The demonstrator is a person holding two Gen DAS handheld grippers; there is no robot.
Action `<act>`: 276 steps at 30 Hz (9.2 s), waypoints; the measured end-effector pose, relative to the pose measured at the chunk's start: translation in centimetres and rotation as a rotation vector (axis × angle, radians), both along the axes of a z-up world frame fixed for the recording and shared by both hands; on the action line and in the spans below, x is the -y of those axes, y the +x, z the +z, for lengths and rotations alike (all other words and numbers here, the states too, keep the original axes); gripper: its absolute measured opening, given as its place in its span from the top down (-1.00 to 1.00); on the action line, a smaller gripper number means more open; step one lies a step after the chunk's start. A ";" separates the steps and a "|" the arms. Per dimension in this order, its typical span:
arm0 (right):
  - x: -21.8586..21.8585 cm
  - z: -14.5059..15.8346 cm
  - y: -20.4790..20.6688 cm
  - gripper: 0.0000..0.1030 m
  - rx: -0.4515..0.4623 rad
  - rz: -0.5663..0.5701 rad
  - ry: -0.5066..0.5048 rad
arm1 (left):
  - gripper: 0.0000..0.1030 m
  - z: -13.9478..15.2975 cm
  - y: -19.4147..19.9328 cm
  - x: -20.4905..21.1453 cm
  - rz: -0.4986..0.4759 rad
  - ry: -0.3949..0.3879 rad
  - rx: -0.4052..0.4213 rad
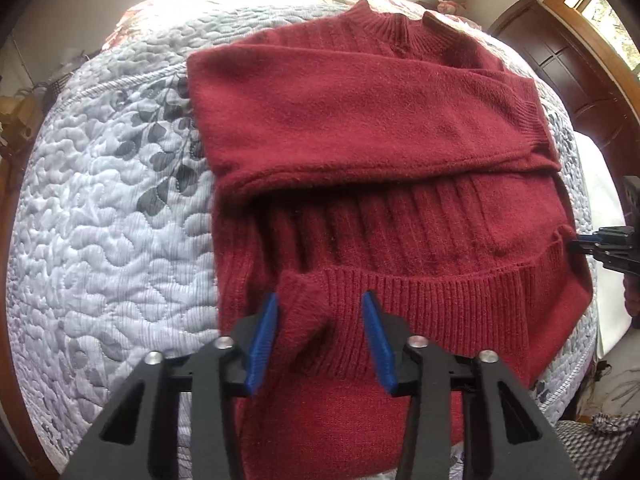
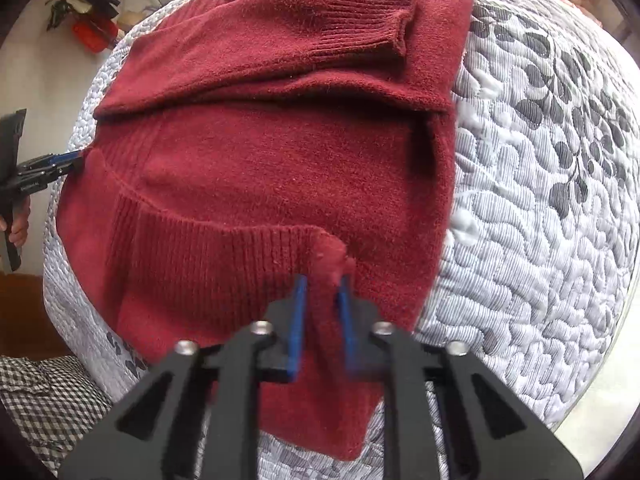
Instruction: Fold small clothes
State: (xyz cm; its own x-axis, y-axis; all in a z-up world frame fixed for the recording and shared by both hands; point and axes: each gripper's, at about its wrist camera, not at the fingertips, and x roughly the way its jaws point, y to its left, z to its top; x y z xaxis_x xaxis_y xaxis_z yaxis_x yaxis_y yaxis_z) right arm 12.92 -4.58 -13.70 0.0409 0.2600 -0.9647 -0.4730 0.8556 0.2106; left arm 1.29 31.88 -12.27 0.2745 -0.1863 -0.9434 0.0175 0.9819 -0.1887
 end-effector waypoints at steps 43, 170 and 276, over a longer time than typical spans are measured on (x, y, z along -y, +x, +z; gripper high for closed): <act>2.4 1.8 -0.2 0.88 0.029 -0.072 0.140 | 0.89 2.0 -2.2 -3.0 0.106 0.012 0.130; 2.4 3.5 21.3 0.42 0.071 -0.286 0.153 | 0.00 -0.4 12.3 1.7 0.246 0.069 0.054; -20.1 5.3 9.4 0.16 -0.203 0.016 0.343 | -0.48 2.2 10.5 -2.5 0.362 -0.035 0.110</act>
